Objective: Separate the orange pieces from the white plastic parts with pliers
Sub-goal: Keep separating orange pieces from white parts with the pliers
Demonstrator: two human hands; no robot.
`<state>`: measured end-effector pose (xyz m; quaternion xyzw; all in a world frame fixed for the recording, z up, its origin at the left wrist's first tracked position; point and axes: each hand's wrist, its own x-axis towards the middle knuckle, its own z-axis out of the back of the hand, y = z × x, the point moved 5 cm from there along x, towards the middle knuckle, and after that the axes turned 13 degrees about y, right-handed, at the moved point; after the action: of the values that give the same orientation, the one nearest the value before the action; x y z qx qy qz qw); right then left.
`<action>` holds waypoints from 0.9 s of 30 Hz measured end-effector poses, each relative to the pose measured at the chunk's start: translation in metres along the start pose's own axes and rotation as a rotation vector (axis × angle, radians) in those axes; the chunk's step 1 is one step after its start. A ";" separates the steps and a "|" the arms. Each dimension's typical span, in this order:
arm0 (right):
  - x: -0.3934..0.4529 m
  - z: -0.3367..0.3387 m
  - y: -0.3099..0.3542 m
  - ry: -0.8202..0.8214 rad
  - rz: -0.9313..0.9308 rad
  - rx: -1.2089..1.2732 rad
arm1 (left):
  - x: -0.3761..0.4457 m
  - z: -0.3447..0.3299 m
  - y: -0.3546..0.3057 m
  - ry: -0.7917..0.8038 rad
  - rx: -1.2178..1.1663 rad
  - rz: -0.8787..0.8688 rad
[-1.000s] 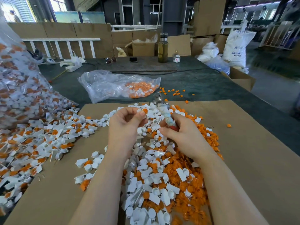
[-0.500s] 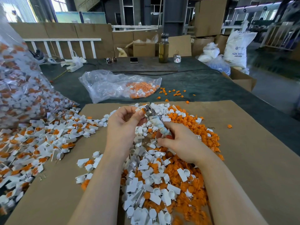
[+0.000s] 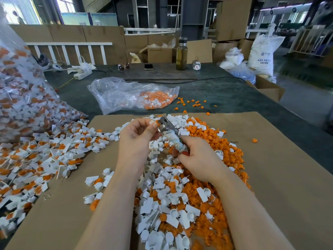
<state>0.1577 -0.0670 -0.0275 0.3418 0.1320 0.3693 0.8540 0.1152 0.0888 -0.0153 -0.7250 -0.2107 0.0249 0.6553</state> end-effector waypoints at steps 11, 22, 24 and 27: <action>-0.003 0.009 -0.003 -0.265 -0.032 -0.092 | -0.007 0.058 0.014 -0.456 -0.949 0.247; -0.005 0.016 -0.009 -0.386 -0.109 -0.148 | -0.010 0.100 0.027 -0.739 -1.449 -0.072; -0.005 0.017 -0.009 -0.408 -0.114 -0.147 | -0.009 0.098 0.027 -0.703 -1.442 -0.082; -0.007 0.019 -0.010 -0.443 -0.130 -0.143 | -0.007 0.089 0.025 -0.584 -1.237 0.054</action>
<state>0.1674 -0.0865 -0.0208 0.3440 -0.0634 0.2378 0.9062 0.0880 0.1692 -0.0536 -0.9346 -0.3361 0.1109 0.0362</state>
